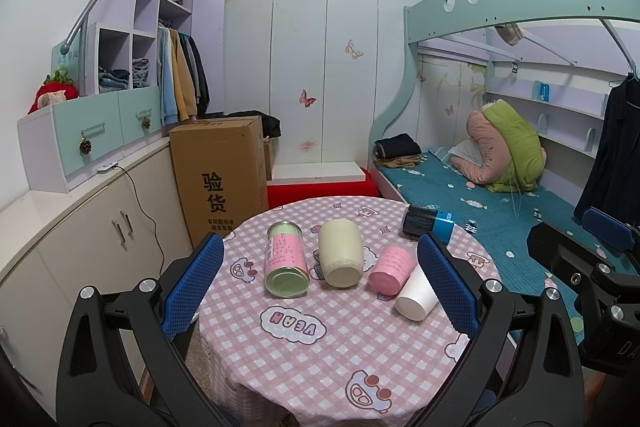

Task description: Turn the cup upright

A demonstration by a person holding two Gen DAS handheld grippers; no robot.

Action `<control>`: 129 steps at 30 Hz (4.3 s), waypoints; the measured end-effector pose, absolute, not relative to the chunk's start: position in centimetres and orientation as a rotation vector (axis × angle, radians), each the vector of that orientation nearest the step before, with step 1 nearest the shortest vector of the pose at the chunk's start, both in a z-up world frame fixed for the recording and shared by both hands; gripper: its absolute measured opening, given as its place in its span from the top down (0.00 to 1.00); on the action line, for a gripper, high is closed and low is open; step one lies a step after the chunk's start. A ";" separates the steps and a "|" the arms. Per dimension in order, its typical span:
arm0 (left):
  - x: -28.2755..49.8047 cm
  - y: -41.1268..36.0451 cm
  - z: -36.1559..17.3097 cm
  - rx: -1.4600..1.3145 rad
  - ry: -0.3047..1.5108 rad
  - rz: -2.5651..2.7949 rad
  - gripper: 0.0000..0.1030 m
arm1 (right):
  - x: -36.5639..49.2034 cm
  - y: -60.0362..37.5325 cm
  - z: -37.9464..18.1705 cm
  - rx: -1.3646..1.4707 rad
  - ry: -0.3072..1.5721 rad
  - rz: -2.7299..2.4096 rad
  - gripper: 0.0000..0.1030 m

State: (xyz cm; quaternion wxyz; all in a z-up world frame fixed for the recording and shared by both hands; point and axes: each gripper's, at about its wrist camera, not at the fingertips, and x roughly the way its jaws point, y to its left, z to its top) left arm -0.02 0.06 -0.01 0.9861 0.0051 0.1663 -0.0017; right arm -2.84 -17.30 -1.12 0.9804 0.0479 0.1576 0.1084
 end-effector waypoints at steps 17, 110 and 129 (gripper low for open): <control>0.0 0.0 0.0 0.012 0.335 -0.004 0.05 | -3.0 -16.2 -0.5 0.100 0.324 0.218 0.07; 39.2 -22.4 -16.4 1.063 0.862 -0.915 0.05 | 24.6 -30.4 -15.7 0.419 0.810 -0.095 0.07; 41.4 -26.0 -18.8 1.155 0.996 -0.911 0.20 | 25.8 -31.4 -17.5 0.438 0.832 -0.081 0.07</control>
